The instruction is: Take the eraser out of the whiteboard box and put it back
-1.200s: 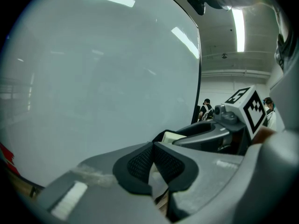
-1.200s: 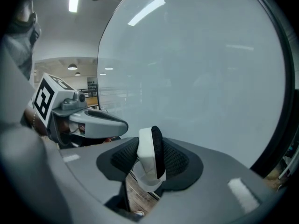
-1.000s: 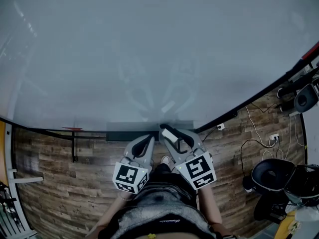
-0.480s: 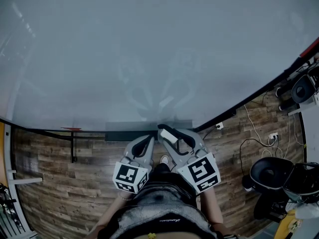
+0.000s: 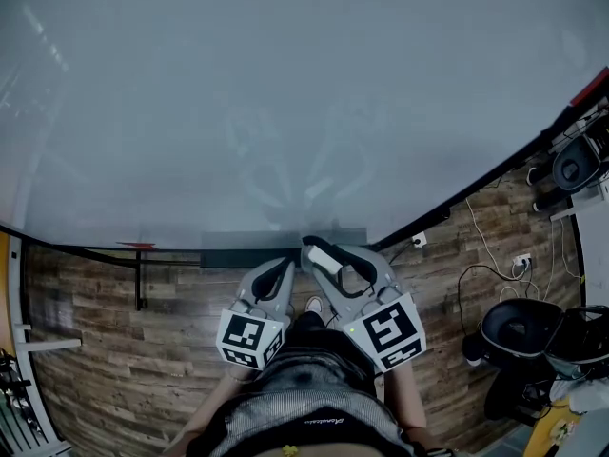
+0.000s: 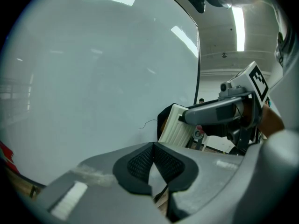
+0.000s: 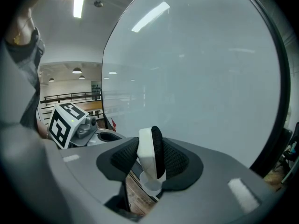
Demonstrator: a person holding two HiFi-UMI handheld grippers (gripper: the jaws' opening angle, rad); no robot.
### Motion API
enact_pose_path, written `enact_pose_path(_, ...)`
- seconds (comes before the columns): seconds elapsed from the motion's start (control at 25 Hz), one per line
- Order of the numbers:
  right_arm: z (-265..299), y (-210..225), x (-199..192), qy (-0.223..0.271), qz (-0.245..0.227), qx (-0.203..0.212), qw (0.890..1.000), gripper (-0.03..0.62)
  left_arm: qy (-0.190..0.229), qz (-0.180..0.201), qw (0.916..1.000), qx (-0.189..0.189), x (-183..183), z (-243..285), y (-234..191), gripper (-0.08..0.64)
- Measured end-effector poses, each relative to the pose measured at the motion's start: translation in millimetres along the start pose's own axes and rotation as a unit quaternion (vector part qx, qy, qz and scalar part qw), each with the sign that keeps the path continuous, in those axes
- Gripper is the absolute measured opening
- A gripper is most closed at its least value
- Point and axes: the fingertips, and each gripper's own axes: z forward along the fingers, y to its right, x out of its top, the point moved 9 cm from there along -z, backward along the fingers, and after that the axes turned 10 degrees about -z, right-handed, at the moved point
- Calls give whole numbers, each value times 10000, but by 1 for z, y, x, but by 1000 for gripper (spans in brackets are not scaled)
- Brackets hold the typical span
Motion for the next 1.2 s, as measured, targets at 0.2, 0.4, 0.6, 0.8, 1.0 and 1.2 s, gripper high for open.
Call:
enact_pose_path(0.2, -2, 0, 2, 10, -42, -38, 10000, 160, -36, 10, 10000, 13, -1, -2, -2, 0)
enact_pose_path(0.4, -2, 1, 3, -25, -34, -51, 10000, 161, -22, -1, 10000, 8, 0, -3, -3, 0)
enact_pose_path(0.6, -2, 0, 1, -99, -2, -7, 10000, 161, 0, 2, 10000, 16, 0, -4, -3, 0)
enact_pose_path(0.8, -1, -1, 0, -56, -20, 40, 10000, 161, -13, -16, 10000, 22, -2, -4, -2, 0)
enact_pose_path(1.0, 0, 0, -2, -36, -42, 51, 10000, 160, -21, -7, 10000, 20, -2, -3, -2, 0)
enact_pose_path(1.2, 1, 0, -1, -59, -44, 53, 10000, 160, -39, -3, 10000, 22, -1, -4, -2, 0)
